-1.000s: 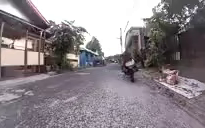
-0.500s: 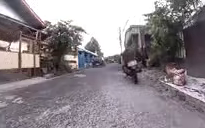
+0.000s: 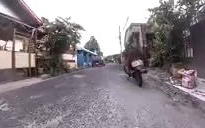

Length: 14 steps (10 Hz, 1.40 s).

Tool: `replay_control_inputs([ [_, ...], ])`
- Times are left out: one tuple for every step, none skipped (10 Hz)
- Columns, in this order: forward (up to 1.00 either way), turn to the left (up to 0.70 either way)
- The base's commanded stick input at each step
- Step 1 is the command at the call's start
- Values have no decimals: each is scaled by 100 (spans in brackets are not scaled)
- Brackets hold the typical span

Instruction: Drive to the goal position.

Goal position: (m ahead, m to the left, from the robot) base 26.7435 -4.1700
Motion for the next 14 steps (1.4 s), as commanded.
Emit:
replay_control_inputs([
  [70, 0],
  [70, 0],
  [70, 0],
  [70, 0],
  [70, 0],
  [70, 0],
  [70, 0],
  [70, 0],
  [70, 0],
  [70, 0],
  [70, 0],
  [70, 0],
  [70, 0],
  [70, 0],
])
